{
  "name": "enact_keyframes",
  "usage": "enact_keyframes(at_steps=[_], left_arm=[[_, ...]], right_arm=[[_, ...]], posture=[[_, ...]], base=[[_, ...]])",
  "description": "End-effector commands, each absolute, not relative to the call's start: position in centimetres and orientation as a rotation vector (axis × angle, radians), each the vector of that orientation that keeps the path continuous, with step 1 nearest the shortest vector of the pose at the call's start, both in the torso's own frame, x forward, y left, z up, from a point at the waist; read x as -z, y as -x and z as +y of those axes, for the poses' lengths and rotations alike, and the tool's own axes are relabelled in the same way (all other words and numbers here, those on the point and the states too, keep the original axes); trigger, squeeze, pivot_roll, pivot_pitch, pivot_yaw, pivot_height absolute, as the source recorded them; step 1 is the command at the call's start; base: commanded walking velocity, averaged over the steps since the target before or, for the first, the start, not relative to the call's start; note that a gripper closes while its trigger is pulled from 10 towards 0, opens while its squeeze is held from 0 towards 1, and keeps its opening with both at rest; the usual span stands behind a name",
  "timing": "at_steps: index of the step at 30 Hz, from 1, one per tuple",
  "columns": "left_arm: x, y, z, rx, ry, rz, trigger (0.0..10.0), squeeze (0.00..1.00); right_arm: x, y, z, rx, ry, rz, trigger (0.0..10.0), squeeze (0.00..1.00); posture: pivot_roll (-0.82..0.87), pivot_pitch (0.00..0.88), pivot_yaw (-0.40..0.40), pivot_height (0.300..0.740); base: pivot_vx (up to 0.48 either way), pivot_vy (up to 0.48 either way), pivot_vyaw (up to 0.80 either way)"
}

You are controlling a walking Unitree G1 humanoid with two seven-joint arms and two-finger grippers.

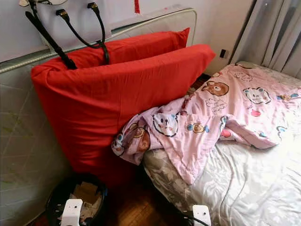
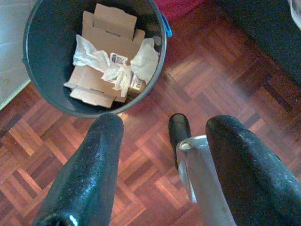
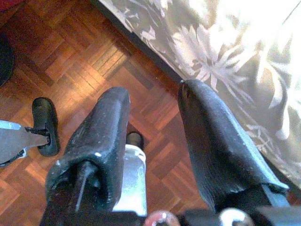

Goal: Clean up the room

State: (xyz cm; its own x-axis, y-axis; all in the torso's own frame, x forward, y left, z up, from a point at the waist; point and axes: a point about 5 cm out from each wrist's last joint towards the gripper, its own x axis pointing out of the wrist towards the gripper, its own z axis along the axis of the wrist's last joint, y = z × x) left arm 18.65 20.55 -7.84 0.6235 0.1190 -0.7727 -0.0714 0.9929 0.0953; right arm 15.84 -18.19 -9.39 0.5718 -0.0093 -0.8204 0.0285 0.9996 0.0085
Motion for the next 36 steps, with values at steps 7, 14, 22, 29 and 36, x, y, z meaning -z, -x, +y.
enact_keyframes(at_steps=[7, 14, 22, 29, 36], left_arm=[[7.7, -18.8, 20.8, -0.114, -0.055, 0.887, 10.0, 0.00], [7.7, -18.7, 20.9, -0.116, -0.054, 0.889, 10.0, 0.00], [7.8, -18.7, 20.9, -0.117, -0.054, 0.889, 10.0, 0.00], [7.5, -19.0, 20.9, -0.113, -0.047, 0.867, 10.0, 0.00], [6.8, -20.4, 20.8, -0.117, -0.034, 0.805, 10.0, 0.00]], right_arm=[[9.3, -16.0, -18.0, 0.000, -0.005, 0.960, 10.0, 0.00], [9.3, -16.1, -18.0, 0.001, -0.004, 0.958, 10.0, 0.00], [9.3, -16.1, -18.0, -0.005, -0.003, 0.951, 10.0, 0.00], [9.2, -16.2, -18.0, -0.008, -0.009, 0.940, 10.0, 0.00], [9.1, -16.2, -17.9, 0.046, -0.088, 0.895, 10.0, 0.00]], posture=[[-0.06, 0.003, -0.006, 0.740], [-0.06, 0.004, -0.007, 0.740], [-0.06, 0.004, -0.008, 0.740], [-0.06, 0.005, -0.009, 0.740], [-0.07, 0.006, -0.006, 0.740]], base=[[0.312, 0.000, 0.00], [0.325, 0.000, 0.00], [0.326, 0.000, 0.00], [0.160, 0.000, 0.00], [0.000, 0.000, 0.00]])
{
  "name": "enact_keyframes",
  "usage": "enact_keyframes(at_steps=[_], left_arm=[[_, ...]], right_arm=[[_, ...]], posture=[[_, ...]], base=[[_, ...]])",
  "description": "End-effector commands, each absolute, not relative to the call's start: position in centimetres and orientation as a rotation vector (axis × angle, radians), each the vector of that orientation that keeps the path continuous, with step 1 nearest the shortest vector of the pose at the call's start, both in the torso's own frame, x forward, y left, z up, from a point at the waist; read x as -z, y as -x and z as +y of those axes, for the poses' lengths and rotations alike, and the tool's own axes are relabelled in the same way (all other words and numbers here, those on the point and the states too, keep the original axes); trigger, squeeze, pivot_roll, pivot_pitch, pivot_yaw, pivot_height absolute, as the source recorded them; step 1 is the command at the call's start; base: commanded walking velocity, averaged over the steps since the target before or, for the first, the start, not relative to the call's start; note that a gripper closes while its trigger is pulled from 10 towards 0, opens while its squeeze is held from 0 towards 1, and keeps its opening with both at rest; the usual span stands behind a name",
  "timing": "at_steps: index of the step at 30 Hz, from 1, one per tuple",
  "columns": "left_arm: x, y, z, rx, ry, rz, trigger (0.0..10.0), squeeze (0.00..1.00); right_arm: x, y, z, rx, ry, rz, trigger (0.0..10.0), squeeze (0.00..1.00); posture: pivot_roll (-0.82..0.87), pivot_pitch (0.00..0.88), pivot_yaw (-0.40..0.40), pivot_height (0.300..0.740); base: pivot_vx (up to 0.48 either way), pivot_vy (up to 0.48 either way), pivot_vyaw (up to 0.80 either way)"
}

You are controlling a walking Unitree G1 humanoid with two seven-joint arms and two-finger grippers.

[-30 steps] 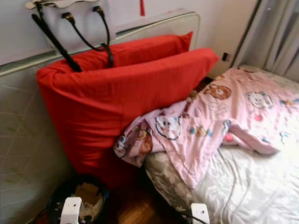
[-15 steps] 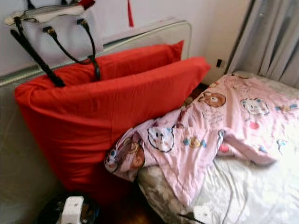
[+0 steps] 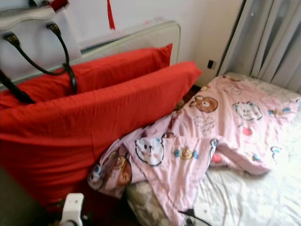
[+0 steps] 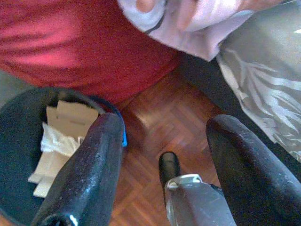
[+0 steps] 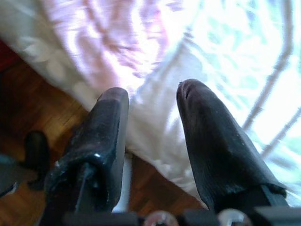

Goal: Clean up the room

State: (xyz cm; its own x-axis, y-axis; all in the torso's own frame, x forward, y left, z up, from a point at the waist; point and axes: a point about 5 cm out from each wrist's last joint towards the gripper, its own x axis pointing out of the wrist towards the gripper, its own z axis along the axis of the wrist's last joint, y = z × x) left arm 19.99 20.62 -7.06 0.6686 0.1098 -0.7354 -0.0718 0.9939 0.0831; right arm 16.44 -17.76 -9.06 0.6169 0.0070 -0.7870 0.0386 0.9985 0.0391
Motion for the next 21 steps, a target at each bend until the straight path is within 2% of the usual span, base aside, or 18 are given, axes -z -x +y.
enact_keyframes(at_steps=[1, 5, 6, 10, 15, 21], left_arm=[[6.4, -21.0, 20.8, -0.118, -0.024, 0.774, 10.0, 0.00], [4.4, -23.6, 20.6, -0.099, -0.013, 0.613, 10.0, 0.00], [3.0, -25.1, 20.3, -0.083, 0.004, 0.517, 10.0, 0.00], [0.7, -27.2, 19.5, -0.017, 0.009, 0.367, 10.0, 0.00], [-0.4, -27.7, 18.8, 0.026, 0.016, 0.270, 10.0, 0.00], [-0.8, -27.0, 18.6, 0.024, 0.036, 0.211, 10.0, 0.00]], right_arm=[[9.0, -16.2, -17.8, 0.061, -0.115, 0.876, 10.0, 0.00], [8.6, -16.5, -17.8, 0.060, -0.155, 0.793, 10.0, 0.00], [8.3, -16.8, -17.6, 0.048, -0.181, 0.734, 10.0, 0.00], [7.8, -17.2, -17.5, 0.029, -0.204, 0.656, 10.0, 0.00], [7.6, -17.2, -17.5, 0.030, -0.217, 0.622, 10.0, 0.00], [7.7, -16.8, -17.8, 0.059, -0.235, 0.626, 10.0, 0.00]], posture=[[-0.07, 0.006, -0.006, 0.740], [-0.06, 0.009, -0.007, 0.740], [-0.06, 0.011, -0.006, 0.740], [-0.07, 0.009, -0.005, 0.740], [-0.06, 0.000, -0.009, 0.740], [-0.06, 0.000, -0.012, 0.740]], base=[[0.000, 0.000, 0.00], [0.000, 0.000, 0.00], [0.000, 0.000, 0.00], [0.000, 0.000, 0.00], [0.000, 0.000, 0.00], [0.000, 0.000, 0.00]])
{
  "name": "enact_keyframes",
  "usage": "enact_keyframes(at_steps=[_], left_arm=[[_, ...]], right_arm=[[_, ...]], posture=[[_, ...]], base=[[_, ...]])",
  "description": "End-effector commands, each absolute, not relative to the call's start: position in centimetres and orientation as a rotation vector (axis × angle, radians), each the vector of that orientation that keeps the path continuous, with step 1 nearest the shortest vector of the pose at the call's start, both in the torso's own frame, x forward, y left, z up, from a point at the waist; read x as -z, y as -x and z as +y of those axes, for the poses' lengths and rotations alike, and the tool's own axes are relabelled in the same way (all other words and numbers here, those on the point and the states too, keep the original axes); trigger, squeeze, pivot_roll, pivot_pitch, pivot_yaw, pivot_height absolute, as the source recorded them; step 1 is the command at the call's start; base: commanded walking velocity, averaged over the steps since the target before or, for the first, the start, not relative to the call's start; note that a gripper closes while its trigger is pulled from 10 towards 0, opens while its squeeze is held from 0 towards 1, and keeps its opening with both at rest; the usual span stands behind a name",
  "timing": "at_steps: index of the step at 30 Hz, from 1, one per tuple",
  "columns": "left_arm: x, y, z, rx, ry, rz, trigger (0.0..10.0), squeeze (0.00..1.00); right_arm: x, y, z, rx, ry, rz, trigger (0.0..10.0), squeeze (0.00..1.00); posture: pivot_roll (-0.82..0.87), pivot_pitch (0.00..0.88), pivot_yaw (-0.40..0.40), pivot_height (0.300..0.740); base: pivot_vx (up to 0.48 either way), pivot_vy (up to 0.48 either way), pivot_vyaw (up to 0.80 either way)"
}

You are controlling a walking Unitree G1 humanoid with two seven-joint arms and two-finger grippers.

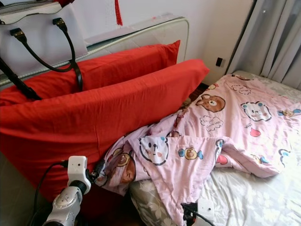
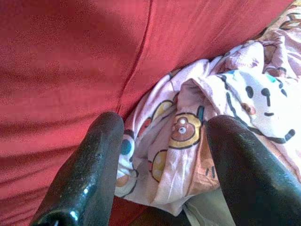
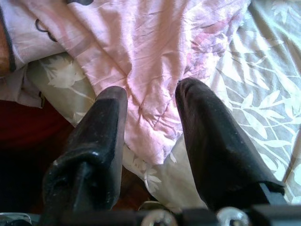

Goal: Clean up the room

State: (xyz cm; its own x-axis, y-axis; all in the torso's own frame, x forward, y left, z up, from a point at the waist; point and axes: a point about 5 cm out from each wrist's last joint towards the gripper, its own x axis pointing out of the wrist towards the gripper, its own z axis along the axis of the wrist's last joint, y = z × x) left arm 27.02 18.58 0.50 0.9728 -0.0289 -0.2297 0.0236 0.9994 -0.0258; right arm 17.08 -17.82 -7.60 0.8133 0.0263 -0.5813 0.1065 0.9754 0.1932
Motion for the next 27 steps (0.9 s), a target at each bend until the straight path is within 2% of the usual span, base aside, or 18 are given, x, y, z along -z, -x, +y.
enact_keyframes(at_steps=[1, 2, 3, 4, 6, 23, 27], left_arm=[[-0.8, -26.9, 18.6, 0.026, 0.037, 0.207, 10.0, 0.00], [-0.8, -26.9, 18.6, 0.026, 0.036, 0.205, 10.0, 0.00], [-0.8, -26.9, 18.5, 0.027, 0.037, 0.203, 10.0, 0.00], [-1.0, -26.9, 18.6, 0.026, 0.037, 0.196, 10.0, 0.00], [-1.2, -27.0, 18.6, 0.026, 0.036, 0.188, 10.0, 0.00], [-1.9, -26.7, 18.4, 0.020, 0.033, 0.152, 10.0, 0.00], [-1.9, -26.7, 18.4, 0.018, 0.034, 0.159, 10.0, 0.00]], right_arm=[[7.8, -16.7, -17.8, 0.072, -0.238, 0.625, 10.0, 0.00], [7.8, -16.6, -17.9, 0.081, -0.242, 0.622, 10.0, 0.00], [6.8, -18.2, -17.7, 0.074, -0.237, 0.546, 10.0, 0.00], [3.0, -23.3, -17.0, 0.052, -0.212, 0.312, 10.0, 0.00], [1.5, -24.8, -16.7, 0.043, -0.205, 0.233, 10.0, 0.00], [1.5, -24.4, -17.5, 0.055, -0.173, 0.236, 10.0, 0.00], [1.2, -24.6, -17.4, 0.048, -0.169, 0.220, 10.0, 0.00]], posture=[[-0.06, 0.000, -0.011, 0.740], [-0.06, 0.000, -0.010, 0.740], [-0.06, 0.000, -0.008, 0.740], [-0.07, 0.000, -0.007, 0.740], [-0.07, 0.000, -0.006, 0.740], [-0.07, 0.000, -0.012, 0.740], [-0.07, 0.000, -0.015, 0.740]], base=[[0.000, 0.000, 0.00], [0.000, 0.000, 0.00], [0.000, 0.000, 0.00], [0.000, 0.000, 0.00], [0.000, 0.000, 0.00], [0.000, 0.000, 0.00], [0.000, 0.399, 0.00]])
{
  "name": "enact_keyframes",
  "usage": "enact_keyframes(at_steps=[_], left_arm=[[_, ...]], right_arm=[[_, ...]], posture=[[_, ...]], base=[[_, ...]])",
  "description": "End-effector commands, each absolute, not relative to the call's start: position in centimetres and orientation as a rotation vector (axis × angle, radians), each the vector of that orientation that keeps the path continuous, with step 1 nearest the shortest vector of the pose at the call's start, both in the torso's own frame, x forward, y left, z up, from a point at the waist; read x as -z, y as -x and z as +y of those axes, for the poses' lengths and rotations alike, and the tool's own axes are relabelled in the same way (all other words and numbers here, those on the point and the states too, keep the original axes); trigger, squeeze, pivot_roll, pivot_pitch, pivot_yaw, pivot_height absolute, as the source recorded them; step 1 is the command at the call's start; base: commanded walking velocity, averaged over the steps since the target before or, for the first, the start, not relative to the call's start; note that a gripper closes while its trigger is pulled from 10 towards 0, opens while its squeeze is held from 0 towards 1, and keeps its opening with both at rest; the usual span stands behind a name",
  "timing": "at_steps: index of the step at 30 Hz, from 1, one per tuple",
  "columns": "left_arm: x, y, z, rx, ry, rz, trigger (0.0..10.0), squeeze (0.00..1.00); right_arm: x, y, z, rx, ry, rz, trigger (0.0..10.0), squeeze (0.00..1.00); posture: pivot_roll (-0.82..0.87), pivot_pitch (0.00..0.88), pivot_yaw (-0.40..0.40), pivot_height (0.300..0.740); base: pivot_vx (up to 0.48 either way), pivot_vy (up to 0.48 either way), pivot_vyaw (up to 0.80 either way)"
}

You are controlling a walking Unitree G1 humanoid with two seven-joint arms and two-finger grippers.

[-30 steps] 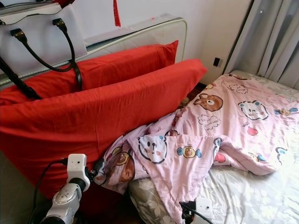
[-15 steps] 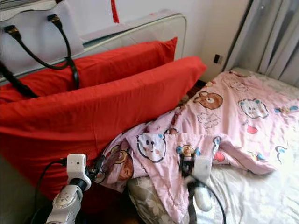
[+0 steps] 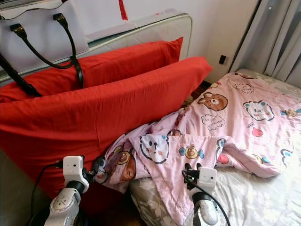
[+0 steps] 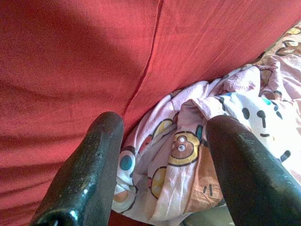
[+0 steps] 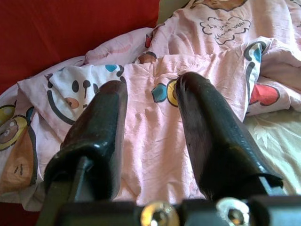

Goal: Clean up the room

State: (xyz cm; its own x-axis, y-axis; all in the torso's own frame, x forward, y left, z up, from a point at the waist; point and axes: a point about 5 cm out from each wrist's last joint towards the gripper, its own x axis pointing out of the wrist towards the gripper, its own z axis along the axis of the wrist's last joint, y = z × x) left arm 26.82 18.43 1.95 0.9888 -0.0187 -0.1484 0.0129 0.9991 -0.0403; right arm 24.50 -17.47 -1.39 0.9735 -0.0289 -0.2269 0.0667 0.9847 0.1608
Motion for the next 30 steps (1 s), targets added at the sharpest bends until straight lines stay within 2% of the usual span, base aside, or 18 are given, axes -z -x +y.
enact_keyframes(at_steps=[1, 6, 21, 25, 30], left_arm=[[-1.85, -26.66, 18.43, 0.018, 0.033, 0.161, 10.0, 0.00], [-1.81, -26.57, 18.69, 0.013, 0.029, 0.166, 10.0, 0.00], [-1.88, -26.47, 18.71, 0.014, 0.022, 0.173, 10.0, 0.00], [-1.94, -26.50, 18.73, 0.013, 0.023, 0.175, 10.0, 0.00], [-1.91, -26.43, 18.70, 0.016, 0.021, 0.178, 10.0, 0.00]], right_arm=[[1.17, -24.64, -17.37, 0.047, -0.169, 0.218, 10.0, 0.00], [0.89, -24.78, -17.07, 0.046, -0.173, 0.211, 10.0, 0.00], [0.74, -25.00, -17.07, 0.078, -0.160, 0.230, 10.0, 0.00], [1.41, -24.88, -17.54, 0.112, -0.141, 0.295, 10.0, 0.00], [1.43, -24.87, -17.59, 0.101, -0.142, 0.291, 10.0, 0.00]], posture=[[-0.07, 0.000, -0.015, 0.740], [-0.06, 0.000, -0.018, 0.740], [-0.06, 0.000, -0.018, 0.740], [-0.06, 0.000, -0.018, 0.740], [-0.06, 0.008, -0.016, 0.716]], base=[[0.000, 0.480, 0.00], [0.000, 0.417, 0.00], [0.000, 0.000, 0.00], [0.000, 0.000, 0.00], [0.000, 0.000, 0.00]])
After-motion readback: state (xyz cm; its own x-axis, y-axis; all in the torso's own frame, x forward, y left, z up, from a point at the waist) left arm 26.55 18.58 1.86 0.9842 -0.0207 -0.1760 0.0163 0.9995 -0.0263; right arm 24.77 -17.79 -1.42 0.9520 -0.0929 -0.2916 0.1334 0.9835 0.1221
